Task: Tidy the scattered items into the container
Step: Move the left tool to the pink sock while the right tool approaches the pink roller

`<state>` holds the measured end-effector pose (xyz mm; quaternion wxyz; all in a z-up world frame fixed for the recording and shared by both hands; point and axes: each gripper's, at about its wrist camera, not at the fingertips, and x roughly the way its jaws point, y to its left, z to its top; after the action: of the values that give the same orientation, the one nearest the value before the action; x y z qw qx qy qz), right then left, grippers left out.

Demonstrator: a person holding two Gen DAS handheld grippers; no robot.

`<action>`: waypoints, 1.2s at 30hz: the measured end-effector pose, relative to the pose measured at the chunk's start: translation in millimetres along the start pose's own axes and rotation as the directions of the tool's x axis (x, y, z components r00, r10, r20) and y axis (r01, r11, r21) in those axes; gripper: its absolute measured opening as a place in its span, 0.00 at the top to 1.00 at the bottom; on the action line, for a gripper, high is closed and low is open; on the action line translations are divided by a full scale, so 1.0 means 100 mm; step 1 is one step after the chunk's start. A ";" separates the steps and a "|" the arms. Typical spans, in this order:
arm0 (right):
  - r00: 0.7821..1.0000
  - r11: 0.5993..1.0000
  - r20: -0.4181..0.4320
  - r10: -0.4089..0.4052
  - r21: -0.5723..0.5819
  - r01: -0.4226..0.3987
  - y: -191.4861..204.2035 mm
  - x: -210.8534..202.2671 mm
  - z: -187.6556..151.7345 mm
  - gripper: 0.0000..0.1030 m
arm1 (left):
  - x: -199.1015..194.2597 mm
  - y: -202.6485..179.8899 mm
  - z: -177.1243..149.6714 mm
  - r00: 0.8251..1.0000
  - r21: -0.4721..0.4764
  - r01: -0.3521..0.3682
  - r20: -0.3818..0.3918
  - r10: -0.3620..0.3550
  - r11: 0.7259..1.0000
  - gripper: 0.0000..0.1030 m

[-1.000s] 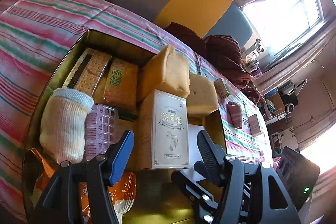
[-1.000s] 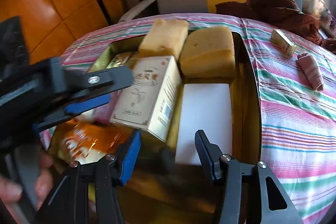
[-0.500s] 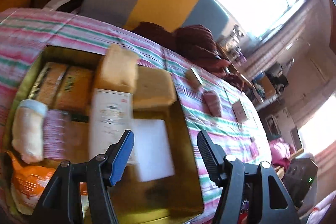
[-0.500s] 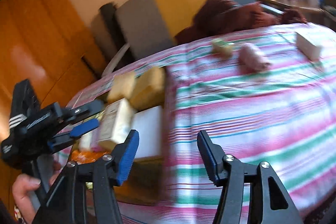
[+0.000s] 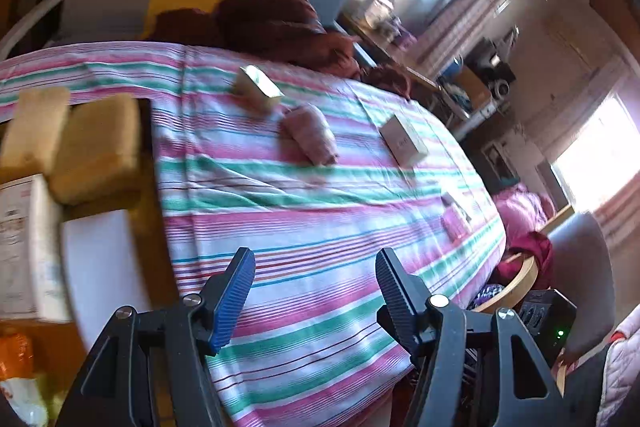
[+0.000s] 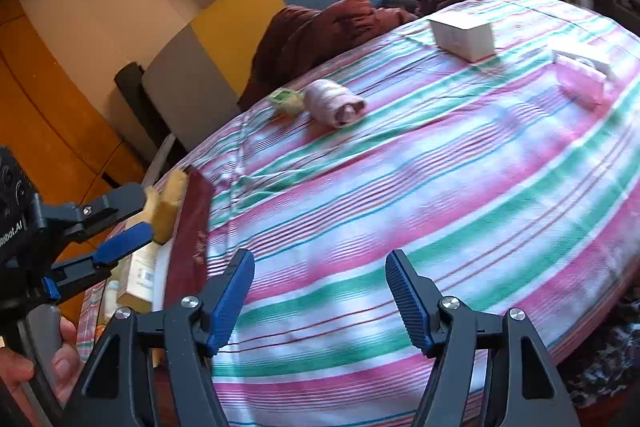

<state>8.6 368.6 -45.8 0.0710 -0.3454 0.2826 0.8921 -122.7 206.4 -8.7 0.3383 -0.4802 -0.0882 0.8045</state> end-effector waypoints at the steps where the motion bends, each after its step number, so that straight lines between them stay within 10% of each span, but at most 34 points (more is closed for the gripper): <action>1: 1.000 1.000 0.005 -0.010 0.007 0.010 -0.05 -0.01 0.00 0.33 | 0.06 -0.03 0.01 1.000 0.009 -0.007 -0.010 0.007 1.000 0.38; 16: 0.970 0.973 0.095 -0.224 0.082 0.217 -0.76 0.03 0.26 0.26 | 1.14 -0.39 0.44 0.989 0.032 -0.109 -0.097 0.112 0.993 0.38; 24: 0.844 0.879 0.249 -0.475 0.180 0.441 -1.33 -0.07 0.81 0.05 | 1.60 -0.38 0.75 0.972 0.018 -0.210 -0.107 0.211 0.978 0.38; 31: 0.815 0.834 0.210 -0.540 0.268 0.483 -1.80 0.09 1.25 0.05 | 1.88 -0.36 0.95 0.954 0.026 -0.277 -0.115 0.278 0.961 0.38; 36: 0.834 0.841 0.167 -0.526 0.250 0.480 -2.01 0.21 1.46 0.05 | 2.01 -0.37 1.03 0.949 0.037 -0.293 -0.110 0.295 0.955 0.38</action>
<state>-27.0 614.9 -63.2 0.3700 -0.2937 0.2586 0.8426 -253.8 380.0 -80.9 0.2240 -0.5299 0.0121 0.8178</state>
